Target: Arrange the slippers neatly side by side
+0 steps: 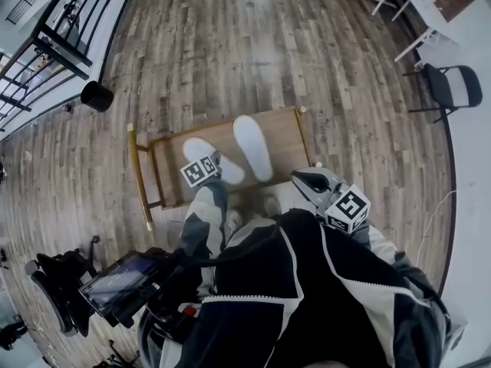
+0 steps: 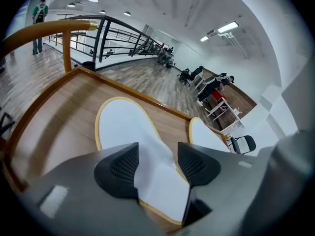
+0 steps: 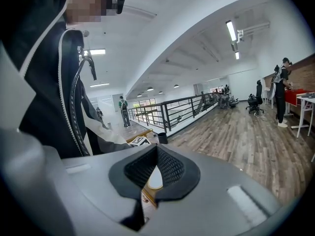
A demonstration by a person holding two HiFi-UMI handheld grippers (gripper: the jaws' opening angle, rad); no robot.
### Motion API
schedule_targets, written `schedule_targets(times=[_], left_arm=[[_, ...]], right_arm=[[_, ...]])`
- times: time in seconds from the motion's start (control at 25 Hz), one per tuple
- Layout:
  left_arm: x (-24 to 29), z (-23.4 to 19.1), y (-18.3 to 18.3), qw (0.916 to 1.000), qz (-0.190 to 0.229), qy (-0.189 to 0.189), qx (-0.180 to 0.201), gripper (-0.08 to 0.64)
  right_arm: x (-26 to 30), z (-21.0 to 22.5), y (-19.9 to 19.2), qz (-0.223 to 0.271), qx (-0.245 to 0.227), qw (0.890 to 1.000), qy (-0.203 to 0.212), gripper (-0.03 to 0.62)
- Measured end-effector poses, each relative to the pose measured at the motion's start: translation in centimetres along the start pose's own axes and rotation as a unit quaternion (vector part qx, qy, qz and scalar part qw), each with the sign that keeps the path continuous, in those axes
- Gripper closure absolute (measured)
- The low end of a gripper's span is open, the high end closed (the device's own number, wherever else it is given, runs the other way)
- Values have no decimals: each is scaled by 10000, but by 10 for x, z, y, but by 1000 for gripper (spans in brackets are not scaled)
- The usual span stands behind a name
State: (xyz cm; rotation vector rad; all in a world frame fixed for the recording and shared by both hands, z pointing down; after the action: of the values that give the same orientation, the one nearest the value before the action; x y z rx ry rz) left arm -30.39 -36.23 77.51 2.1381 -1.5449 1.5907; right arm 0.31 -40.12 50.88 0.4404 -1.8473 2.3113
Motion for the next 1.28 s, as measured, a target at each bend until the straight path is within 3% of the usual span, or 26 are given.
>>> schedule_targets(times=[0.08, 0.12, 0.16, 0.36, 0.56, 0.96, 1.28], left_arm=[[-1, -6, -3, 9997, -90, 147, 158, 362], [-2, -8, -4, 9994, -122, 192, 276, 471], [-3, -9, -4, 9990, -126, 219, 371, 515], [-11, -9, 3, 9978, 80, 242, 606, 523], [-34, 17, 16, 9907, 362, 38, 1313, 525], [-118, 86, 62, 9545, 1367, -464, 2610, 526], [-219, 120, 73, 9112, 2201, -787, 3393, 526]], right_arm=[[-2, -1, -1, -19, 4, 10000, -26, 588], [-2, -1, -2, -30, 5, 10000, -27, 588], [-3, 0, -2, -38, 2, 10000, -19, 588], [1, 3, -3, -18, 16, 10000, 68, 588], [15, -2, 4, 81, 62, 9995, 304, 588], [60, -19, 22, 240, -97, 9945, 1011, 588], [90, -28, 35, 381, -140, 9914, 1245, 588]])
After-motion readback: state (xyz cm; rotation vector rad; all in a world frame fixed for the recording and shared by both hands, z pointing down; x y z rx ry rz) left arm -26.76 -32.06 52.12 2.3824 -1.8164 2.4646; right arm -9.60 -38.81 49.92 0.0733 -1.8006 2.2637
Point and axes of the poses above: the fingertips, and each gripper's own axes: x forward along the fingers, z to its right, y out of its top, the point moved 4 cm from there along -x, backward along the fingers, and after that the axes turned 1 degree about -y, right-handed, at the moved point
